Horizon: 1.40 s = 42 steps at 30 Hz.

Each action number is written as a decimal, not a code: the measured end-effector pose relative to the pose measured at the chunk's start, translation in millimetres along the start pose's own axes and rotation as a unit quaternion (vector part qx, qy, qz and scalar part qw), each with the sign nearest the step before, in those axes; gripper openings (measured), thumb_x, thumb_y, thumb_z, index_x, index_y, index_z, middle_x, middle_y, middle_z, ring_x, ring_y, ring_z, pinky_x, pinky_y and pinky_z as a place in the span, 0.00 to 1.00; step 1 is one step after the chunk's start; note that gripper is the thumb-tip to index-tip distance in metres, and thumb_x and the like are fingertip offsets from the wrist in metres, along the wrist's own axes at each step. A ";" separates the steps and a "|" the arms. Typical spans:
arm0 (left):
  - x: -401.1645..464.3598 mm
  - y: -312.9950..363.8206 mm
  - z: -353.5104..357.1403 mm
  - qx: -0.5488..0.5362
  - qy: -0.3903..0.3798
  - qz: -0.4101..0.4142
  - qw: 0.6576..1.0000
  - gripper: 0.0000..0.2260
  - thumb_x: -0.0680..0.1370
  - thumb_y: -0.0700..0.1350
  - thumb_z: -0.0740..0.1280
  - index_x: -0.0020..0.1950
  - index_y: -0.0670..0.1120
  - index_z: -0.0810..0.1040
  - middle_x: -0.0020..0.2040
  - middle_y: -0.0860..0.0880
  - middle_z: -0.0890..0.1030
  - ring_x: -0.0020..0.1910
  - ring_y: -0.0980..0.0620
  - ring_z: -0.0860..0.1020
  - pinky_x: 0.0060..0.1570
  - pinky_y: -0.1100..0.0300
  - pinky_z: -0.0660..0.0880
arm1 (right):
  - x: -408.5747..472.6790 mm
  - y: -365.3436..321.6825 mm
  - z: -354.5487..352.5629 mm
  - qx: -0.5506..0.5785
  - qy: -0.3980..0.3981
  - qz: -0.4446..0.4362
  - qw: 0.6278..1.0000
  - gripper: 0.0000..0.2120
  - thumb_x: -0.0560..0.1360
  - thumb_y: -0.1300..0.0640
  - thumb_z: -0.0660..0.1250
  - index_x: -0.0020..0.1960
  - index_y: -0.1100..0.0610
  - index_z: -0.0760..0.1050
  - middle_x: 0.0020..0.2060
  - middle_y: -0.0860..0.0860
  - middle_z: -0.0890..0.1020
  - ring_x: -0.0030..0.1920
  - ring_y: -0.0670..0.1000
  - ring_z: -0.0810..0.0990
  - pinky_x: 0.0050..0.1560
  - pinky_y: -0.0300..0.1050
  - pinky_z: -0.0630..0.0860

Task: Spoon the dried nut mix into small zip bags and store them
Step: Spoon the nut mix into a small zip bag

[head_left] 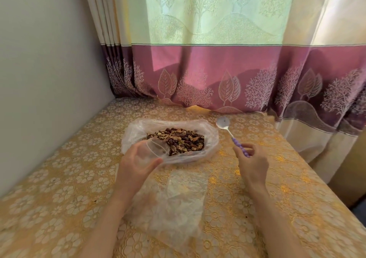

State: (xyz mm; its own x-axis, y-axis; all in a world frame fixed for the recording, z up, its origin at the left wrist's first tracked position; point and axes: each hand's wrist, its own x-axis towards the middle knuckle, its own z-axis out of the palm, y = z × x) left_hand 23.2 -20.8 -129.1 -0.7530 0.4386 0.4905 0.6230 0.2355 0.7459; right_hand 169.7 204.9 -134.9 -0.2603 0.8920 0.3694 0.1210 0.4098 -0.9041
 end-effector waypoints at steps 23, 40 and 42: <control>11.5 -25.6 -19.4 0.024 0.056 -0.029 0.998 0.23 0.67 0.59 0.67 0.58 0.51 0.72 0.45 0.54 0.78 0.45 0.57 0.76 0.48 0.60 0.72 | 23.6 -39.3 29.8 0.031 -0.058 -0.101 0.993 0.18 0.79 0.55 0.63 0.30 0.51 0.72 0.30 0.47 0.82 0.29 0.58 0.79 0.34 0.48 0.76; 15.7 -44.7 -10.9 0.035 0.025 -0.032 0.999 0.27 0.65 0.66 0.67 0.60 0.53 0.73 0.48 0.57 0.77 0.48 0.57 0.77 0.50 0.53 0.77 | 29.5 -6.7 55.1 0.221 -0.157 0.126 0.954 0.15 0.79 0.59 0.62 0.41 0.68 0.81 0.37 0.59 0.85 0.30 0.49 0.80 0.31 0.36 0.78; 15.4 -46.2 -10.8 0.034 0.027 -0.035 0.998 0.28 0.65 0.66 0.67 0.61 0.54 0.72 0.47 0.57 0.78 0.48 0.57 0.77 0.51 0.51 0.77 | 29.2 -4.4 56.5 0.231 -0.149 0.132 0.952 0.15 0.79 0.60 0.62 0.42 0.69 0.80 0.37 0.59 0.85 0.29 0.48 0.80 0.30 0.35 0.78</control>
State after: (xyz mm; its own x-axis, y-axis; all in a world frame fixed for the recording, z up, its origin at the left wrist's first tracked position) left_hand -19.4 -34.3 -151.2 -0.8048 0.3725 0.4621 0.5793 0.3239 0.7480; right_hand 107.4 218.4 -132.3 -0.5482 0.8301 0.1018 -0.1975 -0.0102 -0.9802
